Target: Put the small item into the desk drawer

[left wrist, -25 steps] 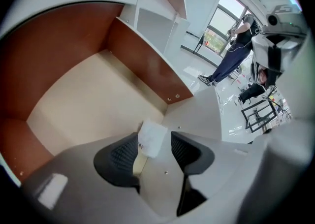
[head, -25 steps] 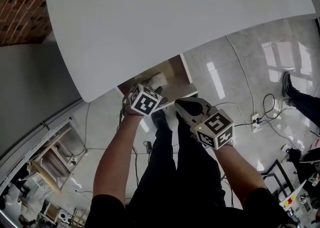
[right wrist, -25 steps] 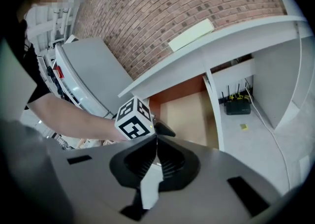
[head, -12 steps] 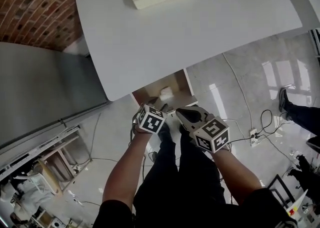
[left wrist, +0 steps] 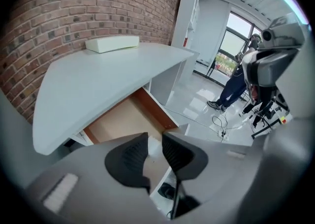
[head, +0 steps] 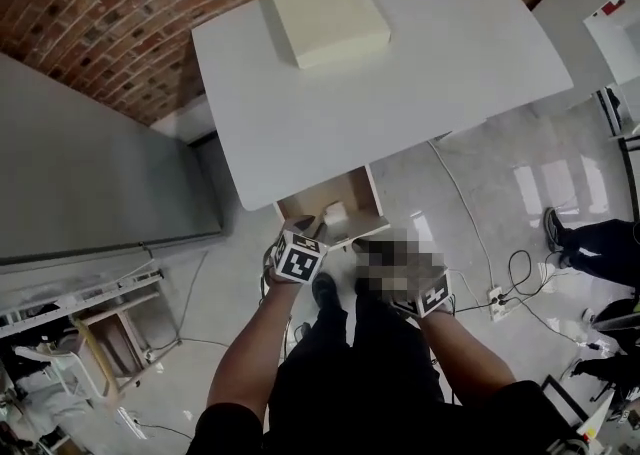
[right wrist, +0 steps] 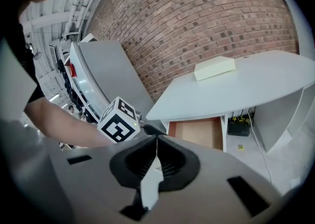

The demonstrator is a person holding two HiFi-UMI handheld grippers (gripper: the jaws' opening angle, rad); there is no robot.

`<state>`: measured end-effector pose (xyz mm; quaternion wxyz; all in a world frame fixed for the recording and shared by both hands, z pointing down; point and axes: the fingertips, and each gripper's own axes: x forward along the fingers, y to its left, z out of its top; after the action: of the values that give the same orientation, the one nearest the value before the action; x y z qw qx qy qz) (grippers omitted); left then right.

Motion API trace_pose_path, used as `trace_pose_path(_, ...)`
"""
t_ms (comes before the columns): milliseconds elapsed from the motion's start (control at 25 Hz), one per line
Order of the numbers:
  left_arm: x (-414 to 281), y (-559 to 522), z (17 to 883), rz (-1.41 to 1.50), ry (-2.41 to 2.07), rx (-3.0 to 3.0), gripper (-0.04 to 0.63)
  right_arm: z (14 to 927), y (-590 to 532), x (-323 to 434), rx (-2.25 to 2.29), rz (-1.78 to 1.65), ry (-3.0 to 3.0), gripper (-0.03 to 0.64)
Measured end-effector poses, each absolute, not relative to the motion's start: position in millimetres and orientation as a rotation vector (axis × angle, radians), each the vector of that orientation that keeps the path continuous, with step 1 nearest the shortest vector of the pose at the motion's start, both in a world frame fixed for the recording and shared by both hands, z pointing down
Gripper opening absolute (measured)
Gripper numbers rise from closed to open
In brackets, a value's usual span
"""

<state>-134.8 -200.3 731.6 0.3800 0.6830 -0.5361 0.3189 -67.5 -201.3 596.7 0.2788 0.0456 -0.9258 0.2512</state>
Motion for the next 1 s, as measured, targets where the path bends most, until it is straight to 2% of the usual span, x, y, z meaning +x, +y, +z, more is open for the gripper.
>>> trace_pose_path(160, -150.4, -190.1, 681.8, 0.668, -1.497, 1.752, 0.042, 572.6, -200.3, -60.7, 0.179, 0.636, -2.495, 0.012)
trace_pose_path(360, -164.4, -166.9, 627.5, 0.545, -1.559, 1.761, 0.016, 534.9, -206.8, -53.1, 0.275, 0.556, -2.529, 0.013)
trace_pose_path(640, -182.9, -151.4, 566.7, 0.438, -1.651, 1.798, 0.012, 481.8, -226.3, -34.5, 0.415, 0.517, -2.585, 0.013)
trace_pose_path(1000, -196.8, -159.0, 483.1, 0.300, -1.911, 1.727, 0.012, 445.1, -264.6, -27.2, 0.260, 0.426, -2.687, 0.012)
